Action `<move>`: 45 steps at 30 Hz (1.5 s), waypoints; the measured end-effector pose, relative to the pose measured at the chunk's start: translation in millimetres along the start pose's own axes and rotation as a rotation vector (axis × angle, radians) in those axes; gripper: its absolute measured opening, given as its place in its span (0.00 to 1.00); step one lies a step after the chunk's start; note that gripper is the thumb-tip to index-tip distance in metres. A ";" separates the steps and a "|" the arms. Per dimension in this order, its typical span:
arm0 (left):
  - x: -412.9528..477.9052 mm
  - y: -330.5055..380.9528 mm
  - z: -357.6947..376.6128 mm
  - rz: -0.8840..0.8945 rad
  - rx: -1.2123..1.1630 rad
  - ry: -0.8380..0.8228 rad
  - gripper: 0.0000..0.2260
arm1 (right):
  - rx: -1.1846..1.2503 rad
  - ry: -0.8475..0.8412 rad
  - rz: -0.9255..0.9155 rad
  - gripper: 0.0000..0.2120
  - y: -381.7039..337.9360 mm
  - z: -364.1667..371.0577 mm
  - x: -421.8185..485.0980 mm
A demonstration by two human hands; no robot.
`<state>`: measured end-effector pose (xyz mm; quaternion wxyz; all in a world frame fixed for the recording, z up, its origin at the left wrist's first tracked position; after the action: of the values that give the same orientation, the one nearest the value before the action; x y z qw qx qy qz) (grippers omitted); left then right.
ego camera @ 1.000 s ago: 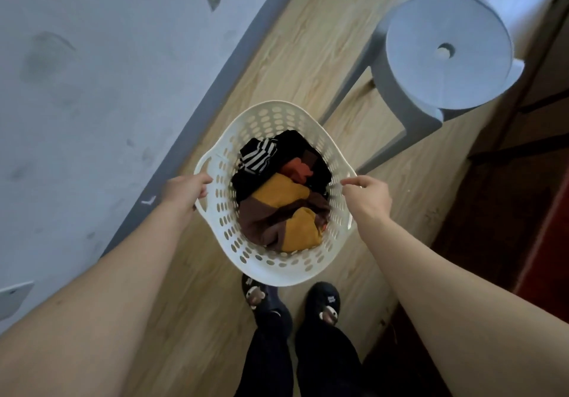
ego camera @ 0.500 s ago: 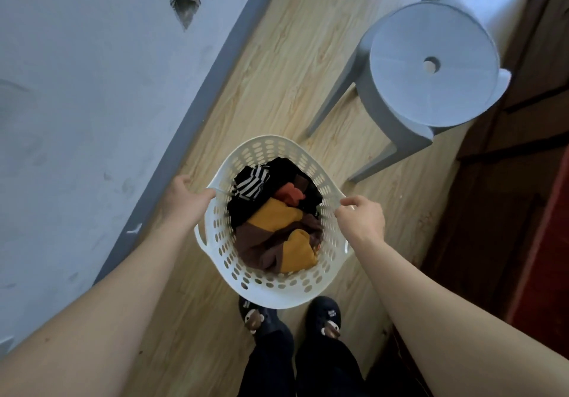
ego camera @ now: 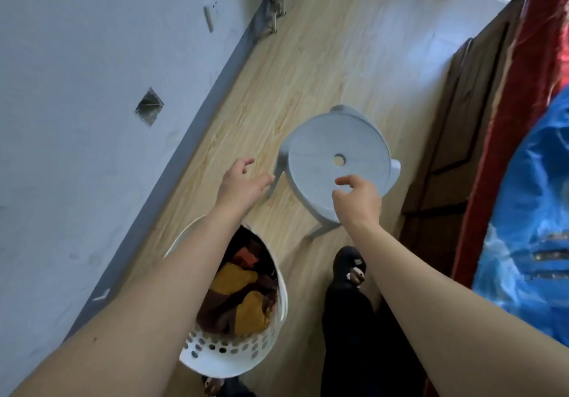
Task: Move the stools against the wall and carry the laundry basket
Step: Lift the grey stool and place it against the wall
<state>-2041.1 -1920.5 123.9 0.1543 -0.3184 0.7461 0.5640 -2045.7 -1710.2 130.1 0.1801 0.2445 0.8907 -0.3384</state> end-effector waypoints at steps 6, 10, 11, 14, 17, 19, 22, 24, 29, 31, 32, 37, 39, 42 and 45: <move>46.2 15.0 82.7 -0.191 -0.209 0.101 0.32 | -0.091 -0.027 -0.083 0.15 -3.6 -46.4 109.2; 75.5 11.2 123.9 -0.324 -0.355 0.177 0.37 | -0.142 -0.055 -0.075 0.18 11.2 -67.4 173.2; 80.5 7.7 127.7 -0.362 -0.380 0.185 0.39 | -0.151 -0.058 -0.067 0.19 14.8 -69.3 183.7; 96.1 -5.4 136.6 -0.453 -0.446 0.222 0.40 | -0.155 -0.111 -0.032 0.23 27.4 -65.5 214.0; 103.8 -19.2 143.2 -0.552 -0.535 0.201 0.40 | -0.162 -0.189 -0.019 0.25 39.9 -54.0 235.0; 108.9 -27.6 146.1 -0.592 -0.572 0.177 0.35 | -0.147 -0.260 -0.001 0.26 45.6 -45.1 247.7; 116.6 -35.9 149.2 -0.629 -0.585 0.152 0.31 | -0.073 -0.384 0.053 0.28 50.7 -32.2 260.3; 122.4 -37.4 150.2 -0.622 -0.627 0.164 0.24 | -0.051 -0.445 0.067 0.28 53.6 -26.0 265.9; 125.0 -37.8 150.8 -0.659 -0.635 0.153 0.21 | 0.021 -0.543 0.103 0.27 52.7 -17.2 274.8; 125.8 -34.9 147.3 -0.664 -0.651 0.165 0.21 | 0.042 -0.540 0.099 0.29 45.4 -14.8 276.5; 126.7 -32.5 144.5 -0.661 -0.661 0.177 0.22 | 0.037 -0.530 0.092 0.29 40.6 -14.8 276.7; 135.4 -6.2 121.0 -0.634 -0.731 0.169 0.17 | 0.023 -0.480 0.017 0.27 -7.5 -19.1 282.6; 140.1 7.5 110.4 -0.615 -0.770 0.159 0.15 | 0.029 -0.475 -0.030 0.25 -34.9 -19.9 284.7; 150.4 27.0 86.3 -0.576 -0.804 0.186 0.21 | 0.014 -0.469 -0.098 0.26 -80.5 -16.1 286.6; 164.7 45.0 56.4 -0.534 -0.842 0.232 0.23 | 0.002 -0.469 -0.149 0.28 -127.4 -6.5 287.7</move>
<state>-2201.0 -1909.9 42.4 0.0676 -0.5931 0.3591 0.7174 -2352.4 -1698.4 60.3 0.3562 0.0931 0.8397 -0.3993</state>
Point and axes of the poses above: each hand's wrist, its own x-axis towards the middle knuckle, its own z-axis out of the palm, y = z × x, the point moved 3 cm from there along x, towards the middle knuckle, and after that the axes turned 7 degrees about -x, right-handed, at the moved point
